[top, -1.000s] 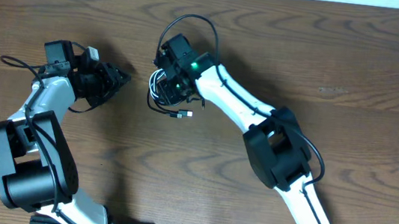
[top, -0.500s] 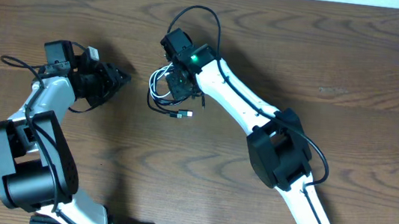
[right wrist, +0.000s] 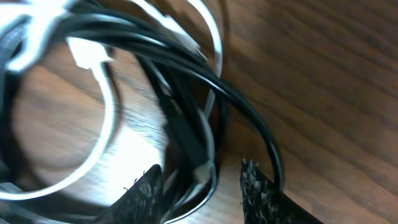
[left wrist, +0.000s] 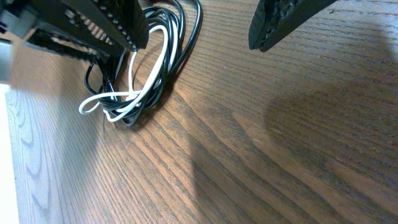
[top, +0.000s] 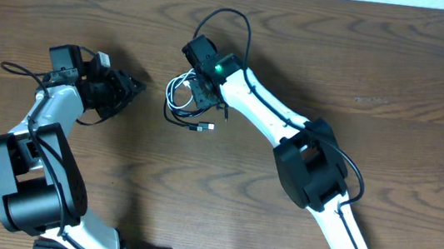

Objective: Untangle cables

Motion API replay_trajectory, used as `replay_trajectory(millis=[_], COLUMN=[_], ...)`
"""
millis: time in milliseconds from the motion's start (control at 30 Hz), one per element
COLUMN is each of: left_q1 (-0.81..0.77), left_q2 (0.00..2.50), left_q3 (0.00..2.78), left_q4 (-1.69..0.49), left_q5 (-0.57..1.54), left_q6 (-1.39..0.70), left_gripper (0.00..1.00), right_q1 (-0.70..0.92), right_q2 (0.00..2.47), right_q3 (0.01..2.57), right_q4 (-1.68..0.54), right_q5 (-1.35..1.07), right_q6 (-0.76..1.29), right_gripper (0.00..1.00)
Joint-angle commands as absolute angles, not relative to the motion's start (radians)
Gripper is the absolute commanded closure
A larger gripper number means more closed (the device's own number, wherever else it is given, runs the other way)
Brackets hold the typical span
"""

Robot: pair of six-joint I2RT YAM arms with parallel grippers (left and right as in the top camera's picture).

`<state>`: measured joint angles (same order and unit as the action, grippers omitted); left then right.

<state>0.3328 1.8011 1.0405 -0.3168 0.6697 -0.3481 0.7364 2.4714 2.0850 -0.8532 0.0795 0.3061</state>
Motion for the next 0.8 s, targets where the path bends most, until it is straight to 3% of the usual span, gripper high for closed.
replay_trajectory(millis=[0, 233, 433, 533, 767], left_q1=[0.334, 0.334, 0.334, 0.334, 0.335], left_q2=[1.786, 1.786, 1.786, 1.786, 1.786], left_q3=[1.045, 1.045, 1.045, 1.045, 1.045], left_q4=[-0.321, -0.321, -0.323, -0.331, -0.331], left_q5=[0.657, 0.657, 0.657, 0.657, 0.699], left_q6=[-0.358, -0.358, -0.358, -0.358, -0.307], left_gripper=[0.43, 0.43, 0.43, 0.43, 0.44], right_q1=[0.743, 0.744, 0.736, 0.715, 0.589], right_q2=[2.441, 2.441, 2.44, 2.433, 2.363], right_q3=[2.045, 1.946, 1.947, 1.95, 1.95], right_q4=[-0.826, -0.692, -0.709, -0.711, -0.683], right_q5=[0.152, 0.151, 0.152, 0.118, -0.337], right_q6=[0.318, 0.318, 0.318, 0.318, 0.286], right_gripper=[0.64, 0.62, 0.99, 0.99, 0.99])
